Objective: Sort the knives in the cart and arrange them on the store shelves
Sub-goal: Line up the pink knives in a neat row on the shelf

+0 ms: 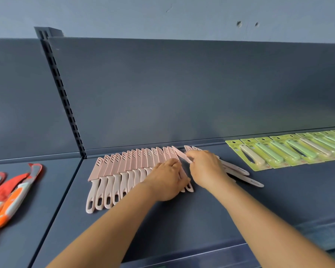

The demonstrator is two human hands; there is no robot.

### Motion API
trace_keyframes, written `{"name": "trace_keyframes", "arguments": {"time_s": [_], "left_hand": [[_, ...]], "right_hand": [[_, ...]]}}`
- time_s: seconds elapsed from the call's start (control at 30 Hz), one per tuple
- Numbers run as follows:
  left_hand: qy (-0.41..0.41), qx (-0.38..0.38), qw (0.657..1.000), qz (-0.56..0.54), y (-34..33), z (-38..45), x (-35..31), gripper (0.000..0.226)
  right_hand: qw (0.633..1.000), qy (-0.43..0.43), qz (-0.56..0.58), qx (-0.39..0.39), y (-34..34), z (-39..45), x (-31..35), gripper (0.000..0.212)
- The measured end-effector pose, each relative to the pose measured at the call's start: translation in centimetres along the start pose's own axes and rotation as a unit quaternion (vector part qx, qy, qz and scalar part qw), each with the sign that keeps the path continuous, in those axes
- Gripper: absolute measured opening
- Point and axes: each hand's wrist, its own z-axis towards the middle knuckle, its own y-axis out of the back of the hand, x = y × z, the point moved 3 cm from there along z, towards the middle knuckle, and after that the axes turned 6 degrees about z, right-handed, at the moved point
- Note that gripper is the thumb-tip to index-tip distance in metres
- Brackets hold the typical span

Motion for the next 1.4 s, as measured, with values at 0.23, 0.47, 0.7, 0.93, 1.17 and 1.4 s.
{"name": "trace_keyframes", "arguments": {"time_s": [0.23,0.47,0.7,0.93,1.17,1.4], "left_hand": [[-0.009,-0.021,1.0,0.014,-0.2,0.0,-0.1,0.042],[-0.007,-0.025,1.0,0.016,-0.3,0.3,0.0,0.045],[-0.005,-0.018,0.999,0.029,-0.5,0.4,0.2,0.043],[0.002,-0.01,0.999,0.045,-0.1,0.4,0.4,0.041],[-0.008,-0.014,1.0,0.025,-0.2,0.4,0.5,0.038],[-0.007,-0.006,0.999,0.035,-0.1,0.4,0.5,0.041]], "right_hand": [[0.999,0.023,0.031,0.034,-1.3,-1.0,0.3,0.025],[0.998,-0.004,0.008,0.059,-2.1,0.1,-0.8,0.035],[0.998,-0.014,-0.022,0.063,-2.6,0.8,-0.9,0.032],[0.999,0.016,-0.033,0.029,-1.1,0.4,-1.2,0.031],[0.997,0.041,-0.029,0.056,-1.3,-0.6,-1.6,0.016],[0.993,0.016,-0.109,0.043,-1.6,-0.1,-1.1,0.027]]}}
